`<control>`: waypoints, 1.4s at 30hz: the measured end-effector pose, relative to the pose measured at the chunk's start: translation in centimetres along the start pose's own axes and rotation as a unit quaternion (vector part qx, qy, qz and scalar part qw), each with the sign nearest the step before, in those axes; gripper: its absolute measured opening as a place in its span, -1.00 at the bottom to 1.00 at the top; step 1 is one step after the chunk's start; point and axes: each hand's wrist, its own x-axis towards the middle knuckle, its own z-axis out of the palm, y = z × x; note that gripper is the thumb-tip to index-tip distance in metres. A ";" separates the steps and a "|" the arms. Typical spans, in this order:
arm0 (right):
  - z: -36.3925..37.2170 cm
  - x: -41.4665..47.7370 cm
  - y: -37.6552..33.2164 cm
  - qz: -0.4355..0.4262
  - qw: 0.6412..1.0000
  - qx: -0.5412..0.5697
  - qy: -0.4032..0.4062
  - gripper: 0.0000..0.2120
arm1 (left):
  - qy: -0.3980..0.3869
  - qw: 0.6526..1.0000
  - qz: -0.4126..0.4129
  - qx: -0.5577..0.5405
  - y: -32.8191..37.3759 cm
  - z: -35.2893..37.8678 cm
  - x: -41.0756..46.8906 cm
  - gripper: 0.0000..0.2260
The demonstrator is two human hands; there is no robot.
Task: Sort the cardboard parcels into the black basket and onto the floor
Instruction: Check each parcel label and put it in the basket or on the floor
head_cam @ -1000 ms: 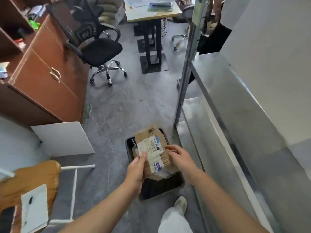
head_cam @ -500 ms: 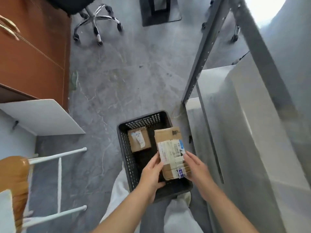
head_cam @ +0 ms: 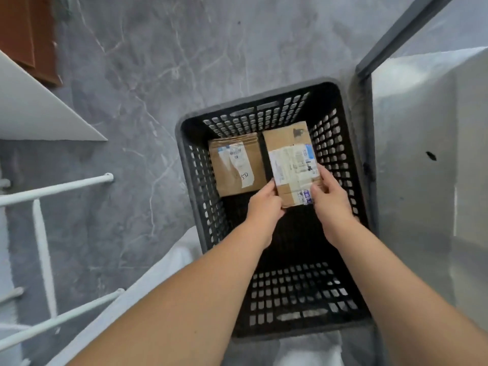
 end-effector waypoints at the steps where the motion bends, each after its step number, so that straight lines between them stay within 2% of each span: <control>1: 0.6 1.2 0.0 0.000 1.000 -0.009 0.007 -0.54 | 0.009 1.000 -0.001 -0.005 -0.2 0.2 1.3 -0.48; 5: 2.6 5.3 0.9 0.012 0.999 -0.029 0.026 -0.55 | 0.044 0.999 -0.003 -0.024 -1.2 0.6 5.0 -0.51; 9: 4.3 8.1 2.5 0.029 0.998 -0.046 0.038 -0.50 | 0.056 0.998 -0.006 0.014 -1.2 -0.9 7.7 -0.55; 12: 5.2 9.4 2.9 0.025 0.996 -0.090 0.004 -0.41 | 0.066 0.998 -0.013 0.021 -0.4 -2.0 9.0 -0.55; 15: 4.9 10.2 1.9 0.067 0.989 -0.120 -0.055 -0.25 | 0.066 0.996 -0.017 0.063 0.5 -2.0 9.3 -0.56; 17: 4.5 10.2 0.6 0.087 0.978 -0.175 -0.068 -0.21 | 0.067 0.991 -0.015 0.112 1.4 -1.3 8.7 -0.57; 20: 3.8 8.3 -1.8 0.065 0.964 -0.256 -0.035 -0.29 | 0.069 0.977 0.013 0.200 2.7 -0.3 6.3 -0.56; 23: 3.0 4.1 -4.8 0.039 0.961 -0.265 -0.072 -0.48 | 0.073 0.962 0.046 0.259 4.2 0.7 2.6 -0.58; 27: 0.9 -2.6 -10.6 0.021 0.950 -0.288 -0.118 -0.49 | 0.088 0.949 0.093 0.289 8.1 2.4 -3.9 -0.59; 31: -2.1 -9.7 -19.6 -0.076 0.942 -0.307 -0.112 -0.51 | 0.102 0.931 0.167 0.309 15.4 4.0 -12.8 -0.57; 35: -5.4 -18.9 -31.0 -0.198 0.920 -0.325 -0.092 -0.45 | 0.141 0.893 0.261 0.339 23.4 4.6 -24.9 -0.55; 37: -6.8 -24.4 -37.2 -0.293 0.894 -0.335 -0.057 -0.42 | 0.171 0.858 0.329 0.355 27.3 4.8 -32.1 -0.54; 42: -10.3 -41.2 -49.0 -0.513 0.803 -0.300 0.055 -0.38 | 0.235 0.733 0.534 0.350 33.5 4.7 -48.8 -0.48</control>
